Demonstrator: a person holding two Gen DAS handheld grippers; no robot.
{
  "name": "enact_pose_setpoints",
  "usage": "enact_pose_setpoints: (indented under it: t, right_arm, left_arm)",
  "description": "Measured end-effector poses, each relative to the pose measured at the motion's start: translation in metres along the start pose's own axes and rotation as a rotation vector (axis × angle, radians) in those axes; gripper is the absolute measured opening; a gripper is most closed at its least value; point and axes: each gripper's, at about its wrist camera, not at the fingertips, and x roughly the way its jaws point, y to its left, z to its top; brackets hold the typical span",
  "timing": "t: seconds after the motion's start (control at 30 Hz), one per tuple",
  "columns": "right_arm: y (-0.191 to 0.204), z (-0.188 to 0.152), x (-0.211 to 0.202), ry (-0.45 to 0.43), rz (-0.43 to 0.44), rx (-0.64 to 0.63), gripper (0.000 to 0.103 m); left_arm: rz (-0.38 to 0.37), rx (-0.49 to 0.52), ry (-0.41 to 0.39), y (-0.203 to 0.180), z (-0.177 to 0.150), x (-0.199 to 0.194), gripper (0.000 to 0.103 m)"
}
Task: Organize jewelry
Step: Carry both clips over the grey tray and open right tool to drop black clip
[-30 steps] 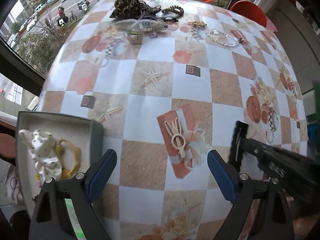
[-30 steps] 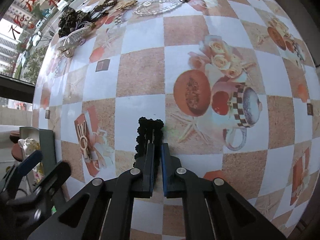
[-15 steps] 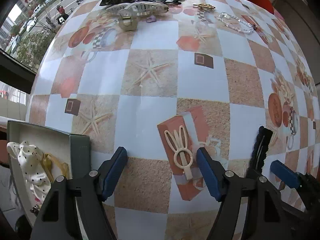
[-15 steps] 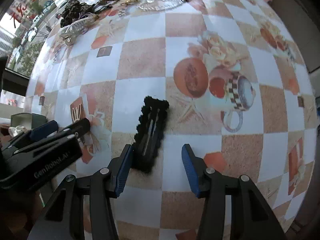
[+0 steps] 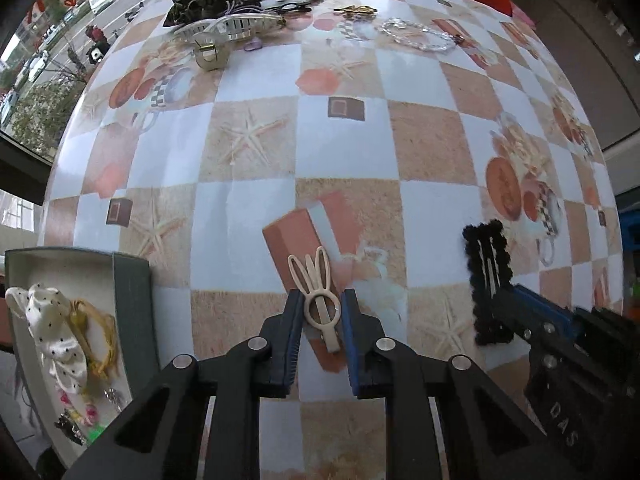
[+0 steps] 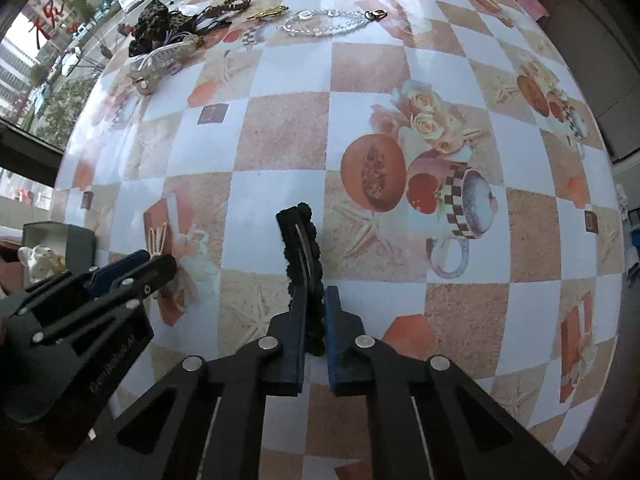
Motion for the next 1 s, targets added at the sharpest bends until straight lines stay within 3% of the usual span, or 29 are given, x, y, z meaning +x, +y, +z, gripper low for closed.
enact_pose_setpoints:
  t: [0.17, 0.23, 0.3, 0.33, 0.5, 0.6, 0.63, 0.67, 1.0]
  right_arm:
    - [-0.027, -0.008, -0.012, 0.000, 0.106, 0.102, 0.008]
    - [-0.029, -0.009, -0.007, 0.015, 0.118, 0.125, 0.015]
    - [-0.029, -0.009, -0.006, 0.019, 0.096, 0.119, 0.054]
    - [-0.027, -0.008, -0.006, 0.011, 0.095, 0.114, 0.059]
    - [-0.001, 0.003, 0.011, 0.043, 0.092, 0.107, 0.059]
    - [0.021, 0.002, 0.018, 0.063, -0.025, 0.003, 0.058]
    - [0.031, 0.001, 0.019, 0.061, -0.086, -0.060, 0.052]
    - [0.039, 0.000, 0.019, 0.044, -0.113, -0.109, 0.032]
    - [0.020, 0.001, 0.011, 0.057, 0.004, -0.020, 0.031]
  left_arm:
    - [-0.020, -0.023, -0.017, 0.010, -0.015, -0.016, 0.023]
    - [-0.022, -0.036, -0.014, 0.016, -0.017, -0.017, 0.023]
    - [-0.022, -0.043, -0.011, 0.023, -0.020, -0.018, 0.023]
    - [-0.021, -0.043, -0.011, 0.023, -0.021, -0.018, 0.023]
    - [-0.014, -0.045, -0.013, 0.027, -0.021, -0.022, 0.023]
    - [-0.014, -0.055, -0.016, 0.028, -0.021, -0.024, 0.023]
    - [-0.015, -0.056, -0.017, 0.029, -0.022, -0.025, 0.023]
    - [-0.016, -0.057, -0.018, 0.029, -0.022, -0.026, 0.023]
    - [-0.043, -0.044, -0.035, 0.032, -0.031, -0.042, 0.023]
